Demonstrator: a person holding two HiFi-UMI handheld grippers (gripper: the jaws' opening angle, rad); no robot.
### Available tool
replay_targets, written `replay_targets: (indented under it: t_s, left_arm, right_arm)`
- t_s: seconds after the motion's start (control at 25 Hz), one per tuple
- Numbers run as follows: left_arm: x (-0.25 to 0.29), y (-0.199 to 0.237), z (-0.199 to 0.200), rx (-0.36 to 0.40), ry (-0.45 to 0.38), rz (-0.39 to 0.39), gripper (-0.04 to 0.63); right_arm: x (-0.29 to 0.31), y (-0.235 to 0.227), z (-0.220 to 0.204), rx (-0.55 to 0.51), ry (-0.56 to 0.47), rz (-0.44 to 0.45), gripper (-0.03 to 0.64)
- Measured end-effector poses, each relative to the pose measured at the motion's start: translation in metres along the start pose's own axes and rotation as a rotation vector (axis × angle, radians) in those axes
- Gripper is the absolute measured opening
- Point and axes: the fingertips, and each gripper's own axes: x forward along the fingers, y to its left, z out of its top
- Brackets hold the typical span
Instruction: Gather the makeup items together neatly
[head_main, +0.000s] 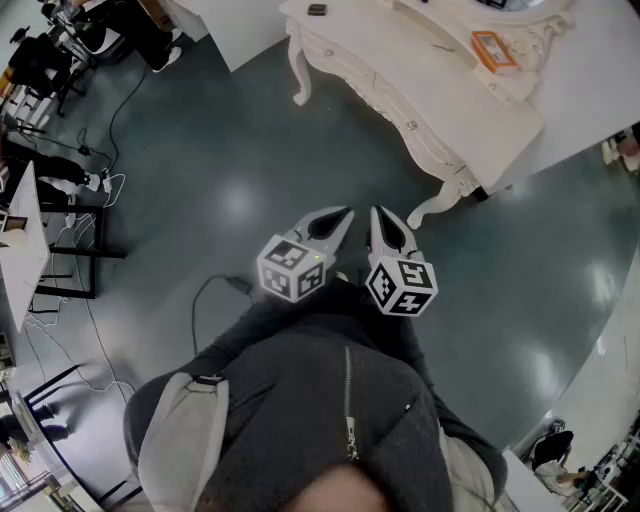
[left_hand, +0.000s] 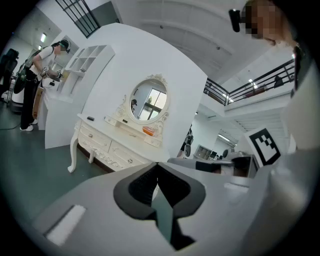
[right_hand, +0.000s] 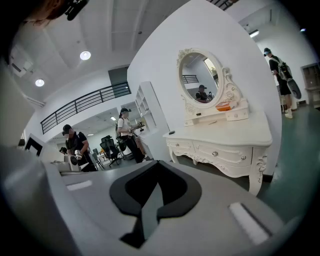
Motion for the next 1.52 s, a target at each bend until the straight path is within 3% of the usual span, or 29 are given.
replay_targets:
  t_s: [0.48,1.12,1.52]
  left_arm:
    - [0.007,0.012,0.009,0.007,-0.019,-0.003,0.009]
    - [0.043,0.072,0.041,-0.024,-0.027,0.032,0.009]
    - [0.083,0.106,0.075,-0.017,-0.023,0.01,0.009]
  right_arm:
    - [0.014,-0.007,0.012,0.006,-0.042,-0.018,0.003]
    - [0.085,-0.019,0.039,0.016,-0.02,-0.038,0.003]
    - [0.133,-0.037,0.072,0.006,-0.028,-0.064,0.003]
